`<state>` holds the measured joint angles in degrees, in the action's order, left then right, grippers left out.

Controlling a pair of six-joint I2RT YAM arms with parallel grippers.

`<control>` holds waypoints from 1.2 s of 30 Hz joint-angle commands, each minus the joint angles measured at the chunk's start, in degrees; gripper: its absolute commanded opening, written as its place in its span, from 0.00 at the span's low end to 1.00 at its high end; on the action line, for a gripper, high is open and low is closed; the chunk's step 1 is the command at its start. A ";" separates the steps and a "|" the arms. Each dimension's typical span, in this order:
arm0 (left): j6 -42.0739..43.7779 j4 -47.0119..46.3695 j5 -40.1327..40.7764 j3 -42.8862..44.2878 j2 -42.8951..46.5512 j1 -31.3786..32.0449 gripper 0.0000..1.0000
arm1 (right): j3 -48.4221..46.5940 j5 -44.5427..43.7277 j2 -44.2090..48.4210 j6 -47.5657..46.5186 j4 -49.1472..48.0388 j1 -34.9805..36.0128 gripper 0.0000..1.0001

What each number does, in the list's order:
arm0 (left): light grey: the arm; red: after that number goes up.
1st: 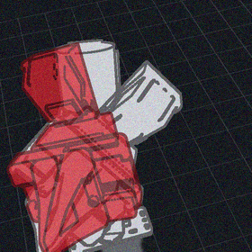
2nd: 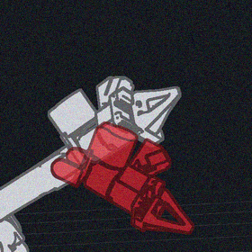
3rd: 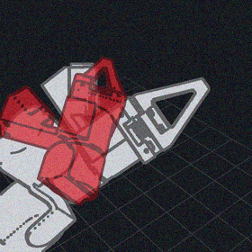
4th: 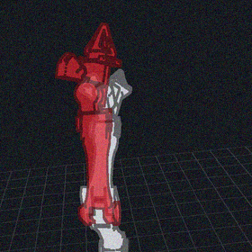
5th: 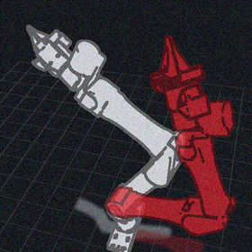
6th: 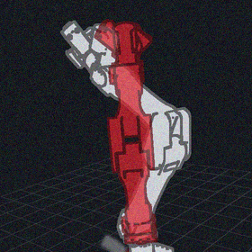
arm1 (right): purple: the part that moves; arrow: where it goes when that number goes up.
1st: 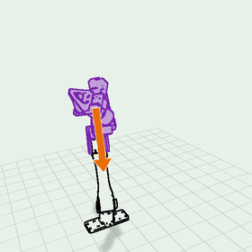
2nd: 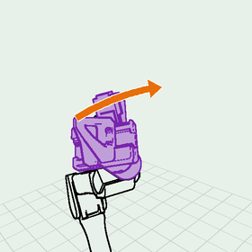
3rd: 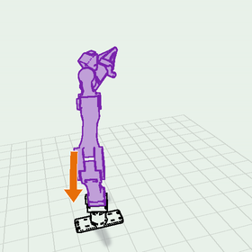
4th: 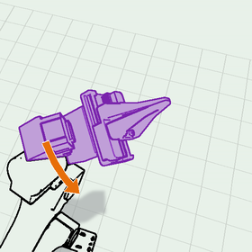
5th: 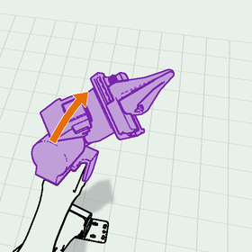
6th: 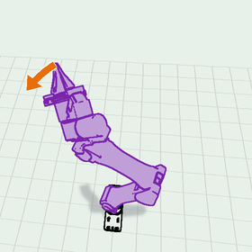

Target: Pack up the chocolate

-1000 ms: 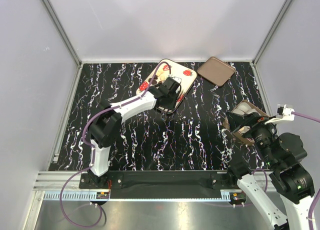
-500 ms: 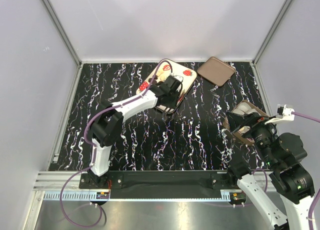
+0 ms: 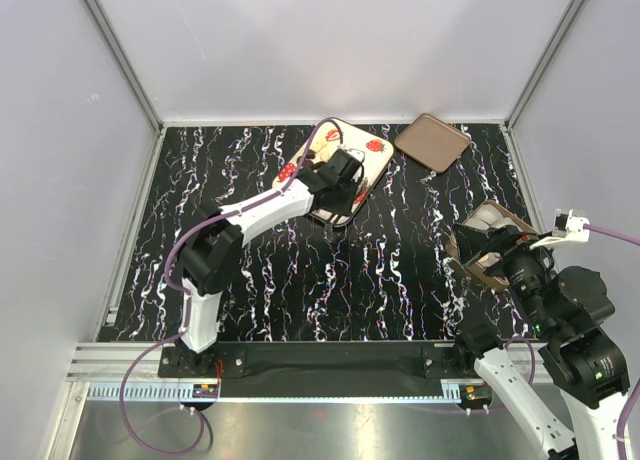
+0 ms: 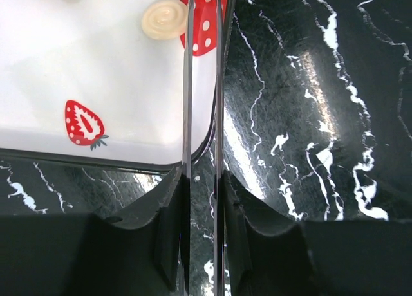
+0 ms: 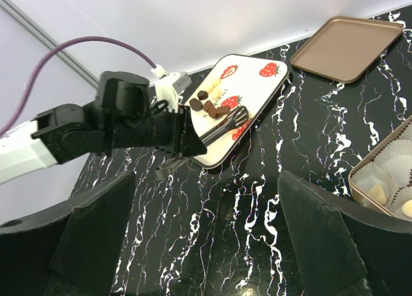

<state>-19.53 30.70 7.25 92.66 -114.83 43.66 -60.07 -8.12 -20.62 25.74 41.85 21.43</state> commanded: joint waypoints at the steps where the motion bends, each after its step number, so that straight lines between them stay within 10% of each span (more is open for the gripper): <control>1: -0.86 -2.22 -2.57 3.49 7.15 0.11 0.22 | -0.92 -1.02 0.06 -0.16 -1.59 0.01 0.99; 36: -10.53 -17.07 -26.85 29.76 -17.62 22.34 0.24 | -0.39 3.64 1.37 1.69 -3.44 -0.07 0.99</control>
<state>-30.09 19.77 -17.21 118.04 -131.31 64.51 -60.07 -4.93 -19.68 26.96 40.18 21.43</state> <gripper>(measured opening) 0.299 0.992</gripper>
